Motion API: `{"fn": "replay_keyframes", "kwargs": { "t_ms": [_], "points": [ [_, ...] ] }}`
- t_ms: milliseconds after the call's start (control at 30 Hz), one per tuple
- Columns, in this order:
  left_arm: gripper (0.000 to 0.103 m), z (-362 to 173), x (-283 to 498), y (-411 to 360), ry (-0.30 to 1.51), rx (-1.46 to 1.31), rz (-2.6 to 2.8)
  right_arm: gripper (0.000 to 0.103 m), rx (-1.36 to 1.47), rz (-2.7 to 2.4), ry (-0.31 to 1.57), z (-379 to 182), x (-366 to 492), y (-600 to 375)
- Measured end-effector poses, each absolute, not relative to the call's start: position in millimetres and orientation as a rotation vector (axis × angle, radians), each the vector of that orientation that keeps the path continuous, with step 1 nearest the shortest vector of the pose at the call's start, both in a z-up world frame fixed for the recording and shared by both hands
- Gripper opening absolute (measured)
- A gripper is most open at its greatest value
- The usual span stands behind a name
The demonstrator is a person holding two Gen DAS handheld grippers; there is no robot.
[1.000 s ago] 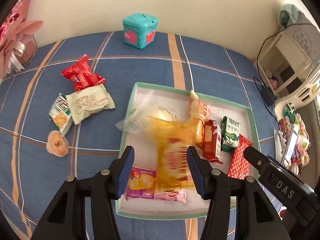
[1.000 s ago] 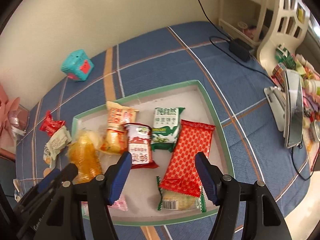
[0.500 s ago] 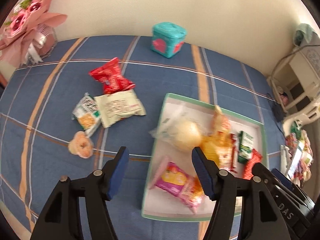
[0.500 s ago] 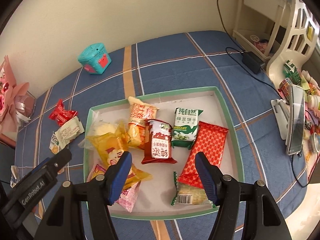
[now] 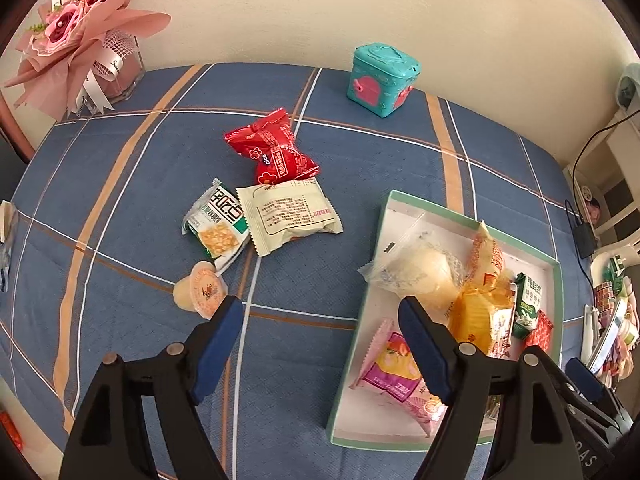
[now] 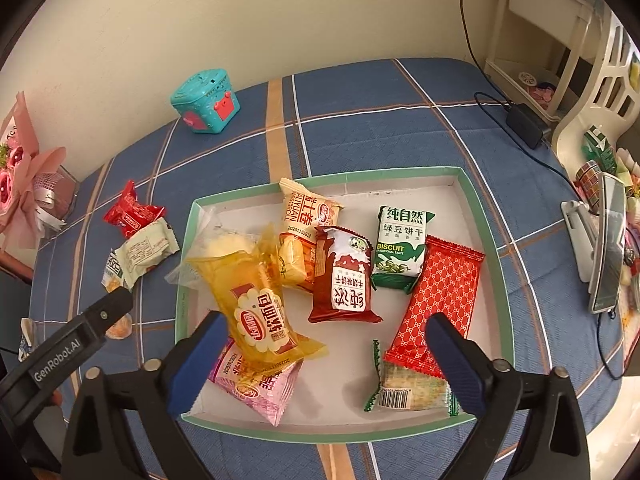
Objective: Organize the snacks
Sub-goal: 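Open both tools to drop the bread bag and red packet into the tray, then withdraw both open tools from the tray toward the remaining snacks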
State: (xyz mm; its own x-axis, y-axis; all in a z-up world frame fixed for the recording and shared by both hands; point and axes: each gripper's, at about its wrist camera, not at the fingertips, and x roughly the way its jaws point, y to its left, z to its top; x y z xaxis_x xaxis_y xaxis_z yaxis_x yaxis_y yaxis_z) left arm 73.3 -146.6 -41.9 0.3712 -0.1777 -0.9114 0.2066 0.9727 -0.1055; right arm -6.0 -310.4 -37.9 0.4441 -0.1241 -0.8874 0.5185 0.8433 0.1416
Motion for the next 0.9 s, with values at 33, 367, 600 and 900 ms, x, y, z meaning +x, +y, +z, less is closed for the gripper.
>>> {"fn": "replay_keyframes", "kwargs": {
  "t_ms": [33,367,600,900],
  "points": [
    [0.086,-42.0,73.7,-146.3,1.163,0.03,-0.244,0.103,0.429,-0.411,1.039,-38.0,-5.5,-310.6],
    [0.09,-45.6,77.7,-135.0,1.164,0.009,-0.225,0.103,0.425,-0.396,1.027,-37.1,0.6,-299.7],
    [0.09,-47.4,84.6,-115.4,1.173,-0.02,-0.198,0.103,0.411,-0.359,1.034,-39.4,13.2,-280.1],
    [0.09,-47.7,102.0,-57.8,1.183,-0.114,-0.084,0.103,0.378,-0.248,1.037,-43.2,38.5,-239.3]
  ]
}}
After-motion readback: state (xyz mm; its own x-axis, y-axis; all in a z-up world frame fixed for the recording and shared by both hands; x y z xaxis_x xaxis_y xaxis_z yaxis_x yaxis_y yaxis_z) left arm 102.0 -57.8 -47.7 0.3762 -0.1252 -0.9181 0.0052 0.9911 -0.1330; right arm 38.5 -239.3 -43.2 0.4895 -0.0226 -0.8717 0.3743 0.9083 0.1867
